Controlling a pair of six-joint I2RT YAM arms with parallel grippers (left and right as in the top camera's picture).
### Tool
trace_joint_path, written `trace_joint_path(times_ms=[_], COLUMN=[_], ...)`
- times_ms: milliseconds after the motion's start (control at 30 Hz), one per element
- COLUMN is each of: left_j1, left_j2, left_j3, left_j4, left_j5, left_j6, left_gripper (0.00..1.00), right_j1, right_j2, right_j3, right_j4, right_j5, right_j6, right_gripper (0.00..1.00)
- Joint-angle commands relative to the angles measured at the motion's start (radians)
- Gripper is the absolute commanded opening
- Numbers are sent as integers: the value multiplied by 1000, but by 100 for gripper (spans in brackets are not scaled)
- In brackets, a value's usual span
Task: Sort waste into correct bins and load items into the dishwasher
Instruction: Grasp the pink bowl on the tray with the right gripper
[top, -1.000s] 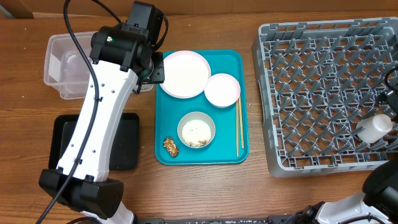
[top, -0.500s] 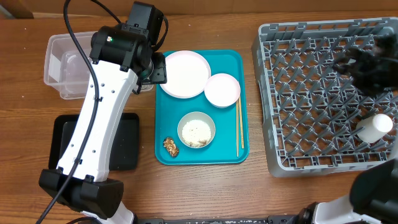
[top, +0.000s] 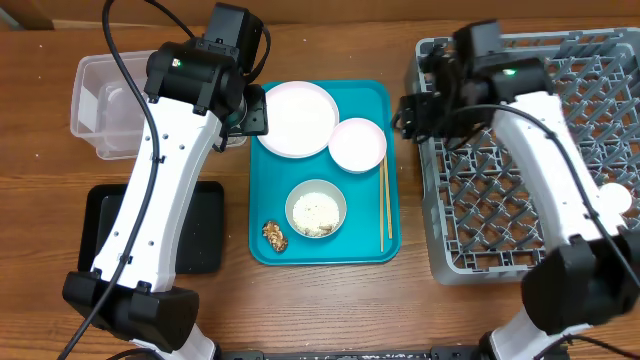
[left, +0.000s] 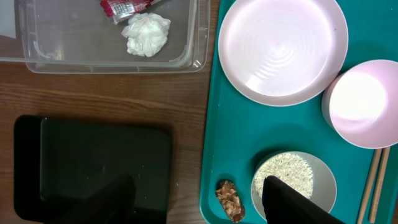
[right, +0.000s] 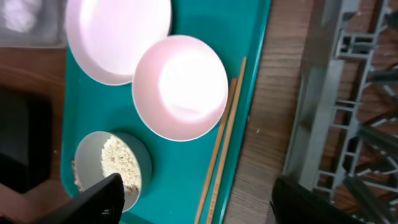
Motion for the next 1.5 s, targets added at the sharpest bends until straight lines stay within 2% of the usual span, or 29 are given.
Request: trace_joint_path(times_ms=[0, 167, 400, 500, 633, 833, 933, 1167, 1267, 1333, 1467], left_j1=[-2, -2, -2, -2, -2, -2, -2, -2, -2, -2, -2], left_j2=[-17, -17, -17, -17, -17, -17, -17, -17, -17, -17, -17], left_j3=[12, 12, 12, 12, 12, 12, 12, 12, 12, 12, 12], left_j4=[-3, -2, -2, -2, -2, -2, -2, -3, -3, -3, -3], left_j5=[1, 1, 1, 1, 1, 1, 1, 1, 1, 2, 2], left_j6=[-21, -21, -21, -21, -21, -21, -21, -21, -21, -21, -21], left_gripper=[68, 68, 68, 68, 68, 68, 67, 67, 67, 67, 67], right_j1=[26, 42, 68, 74, 74, 74, 84, 100, 102, 102, 89], right_j2=[48, 116, 224, 267, 301, 326, 337, 337, 337, 337, 318], right_j3=[19, 19, 19, 19, 19, 19, 19, 17, 5, 2, 30], right_j4=[8, 19, 40, 57, 64, 79, 84, 86, 94, 97, 61], right_j5=[46, 46, 47, 47, 90, 90, 90, 91, 92, 91, 92], right_j6=[45, 98, 104, 104, 156, 156, 156, 156, 180, 183, 178], right_gripper=[71, 63, 62, 54, 49, 44, 34, 24, 14, 4, 4])
